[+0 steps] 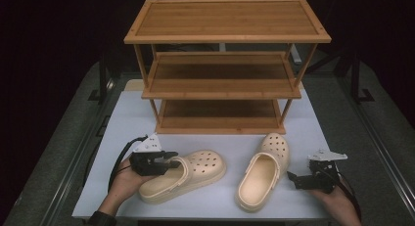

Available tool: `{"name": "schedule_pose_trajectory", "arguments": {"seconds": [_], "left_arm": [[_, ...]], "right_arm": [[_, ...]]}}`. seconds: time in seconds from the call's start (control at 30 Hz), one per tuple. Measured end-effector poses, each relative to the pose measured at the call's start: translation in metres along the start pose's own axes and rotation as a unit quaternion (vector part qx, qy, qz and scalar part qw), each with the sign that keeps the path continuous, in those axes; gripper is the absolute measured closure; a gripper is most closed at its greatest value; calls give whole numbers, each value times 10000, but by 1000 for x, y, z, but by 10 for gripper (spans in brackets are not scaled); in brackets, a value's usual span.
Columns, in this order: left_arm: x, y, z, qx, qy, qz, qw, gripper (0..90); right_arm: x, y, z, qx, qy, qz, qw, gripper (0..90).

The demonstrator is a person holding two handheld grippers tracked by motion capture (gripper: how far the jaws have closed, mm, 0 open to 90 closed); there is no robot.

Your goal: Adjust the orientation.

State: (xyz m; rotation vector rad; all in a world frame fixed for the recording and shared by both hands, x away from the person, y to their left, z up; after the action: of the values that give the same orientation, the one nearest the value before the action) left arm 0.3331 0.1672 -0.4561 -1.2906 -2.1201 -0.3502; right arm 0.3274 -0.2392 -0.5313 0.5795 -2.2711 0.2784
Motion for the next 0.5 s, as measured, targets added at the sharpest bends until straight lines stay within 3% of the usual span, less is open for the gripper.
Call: {"name": "schedule_pose_trajectory", "arguments": {"seconds": [0.27, 0.5], "left_arm": [[1, 0, 0, -175, 74, -157, 9997, 729], [8, 7, 0, -59, 30, -308, 9995, 757]], "right_arm": [[0, 0, 0, 5, -3, 2, 10000, 6], [0, 0, 0, 0, -4, -1, 10000, 6]]}}
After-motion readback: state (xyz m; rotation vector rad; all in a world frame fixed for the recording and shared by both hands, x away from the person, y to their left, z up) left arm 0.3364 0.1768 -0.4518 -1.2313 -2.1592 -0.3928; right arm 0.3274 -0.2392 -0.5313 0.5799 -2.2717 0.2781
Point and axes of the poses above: each handheld gripper's, and its own axes: x roughly backward along the jaws, z roughly out of its underside, y roughly to its left, the point moved 10 cm from there along -x, roughly forward along the jaws, and after that the axes turned 4 degrees about x, right-handed, at the moved point
